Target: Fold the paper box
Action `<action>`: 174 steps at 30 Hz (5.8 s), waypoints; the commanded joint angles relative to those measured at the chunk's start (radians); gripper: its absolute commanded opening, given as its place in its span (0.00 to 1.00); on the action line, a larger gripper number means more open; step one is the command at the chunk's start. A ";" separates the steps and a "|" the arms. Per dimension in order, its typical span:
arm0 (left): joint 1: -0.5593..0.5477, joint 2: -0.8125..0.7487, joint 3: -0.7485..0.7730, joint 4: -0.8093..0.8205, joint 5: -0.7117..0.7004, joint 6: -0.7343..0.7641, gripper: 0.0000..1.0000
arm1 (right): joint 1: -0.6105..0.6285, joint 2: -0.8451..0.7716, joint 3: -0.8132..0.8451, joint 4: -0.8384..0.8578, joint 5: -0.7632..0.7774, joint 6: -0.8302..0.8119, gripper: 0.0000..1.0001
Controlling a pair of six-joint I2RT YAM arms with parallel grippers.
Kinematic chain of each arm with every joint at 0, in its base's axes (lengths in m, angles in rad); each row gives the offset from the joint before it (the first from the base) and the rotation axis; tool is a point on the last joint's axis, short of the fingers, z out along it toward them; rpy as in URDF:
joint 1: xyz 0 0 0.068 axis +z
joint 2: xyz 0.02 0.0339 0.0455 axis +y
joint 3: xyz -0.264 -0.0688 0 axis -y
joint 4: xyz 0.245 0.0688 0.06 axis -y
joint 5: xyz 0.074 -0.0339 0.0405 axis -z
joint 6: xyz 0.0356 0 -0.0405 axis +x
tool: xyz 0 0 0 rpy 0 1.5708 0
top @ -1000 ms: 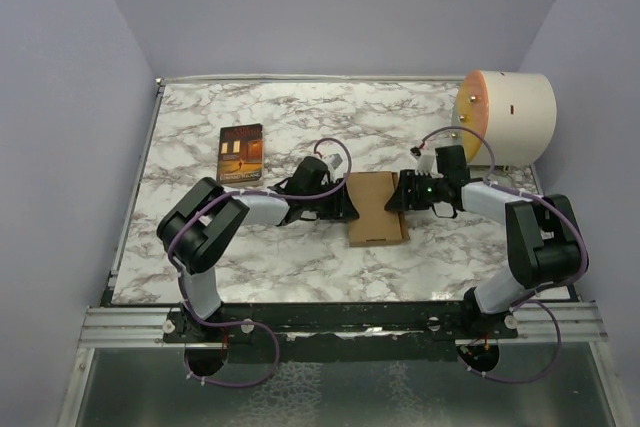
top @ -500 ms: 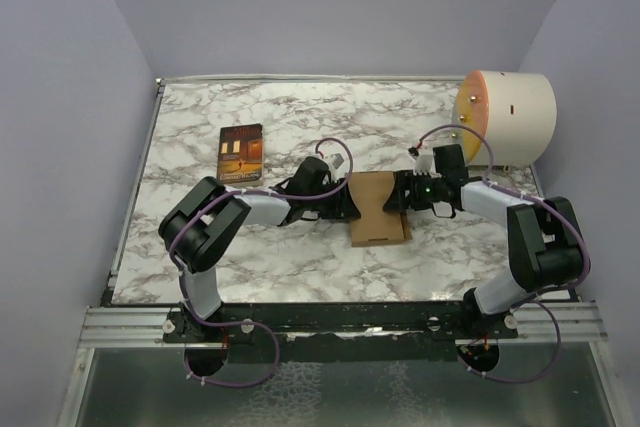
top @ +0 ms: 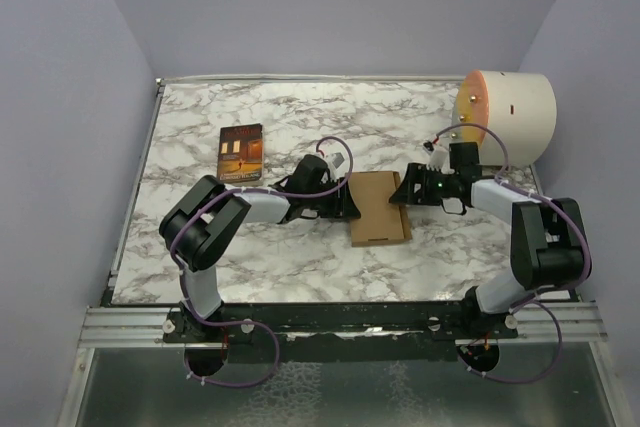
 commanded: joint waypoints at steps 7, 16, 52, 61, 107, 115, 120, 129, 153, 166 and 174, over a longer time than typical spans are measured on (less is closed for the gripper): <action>0.026 0.043 0.002 -0.158 -0.047 0.096 0.48 | 0.060 0.151 0.156 0.129 0.042 0.083 0.74; 0.033 0.074 0.032 -0.160 -0.026 0.111 0.46 | 0.092 0.240 0.218 0.080 0.170 0.042 0.69; 0.062 0.011 0.065 -0.124 0.008 0.067 0.53 | -0.113 -0.049 -0.013 -0.110 -0.209 -0.022 0.90; 0.049 -0.023 -0.010 -0.046 0.037 0.006 0.53 | -0.113 -0.024 -0.069 -0.151 -0.185 -0.055 0.82; -0.023 0.046 0.047 -0.031 0.015 0.009 0.48 | 0.054 -0.180 0.039 -0.292 0.012 -0.085 0.50; 0.022 -0.045 0.071 -0.057 0.007 0.112 0.53 | -0.015 -0.294 0.086 -0.225 0.000 -0.277 0.62; 0.034 -0.186 0.022 -0.093 -0.114 0.129 0.50 | -0.015 -0.268 0.094 -0.203 0.072 -0.499 0.03; 0.000 -0.244 -0.147 -0.145 -0.134 0.017 0.13 | -0.014 -0.209 0.109 -0.390 0.111 -0.743 0.01; -0.196 0.005 0.088 -0.150 -0.172 -0.064 0.10 | 0.234 0.028 0.153 -0.456 0.120 -0.728 0.01; -0.157 -0.120 -0.102 -0.090 -0.219 -0.121 0.17 | 0.111 -0.046 0.093 -0.371 0.308 -0.655 0.01; -0.223 -0.060 -0.037 -0.061 -0.225 -0.174 0.13 | 0.204 -0.038 0.090 -0.422 0.241 -0.703 0.01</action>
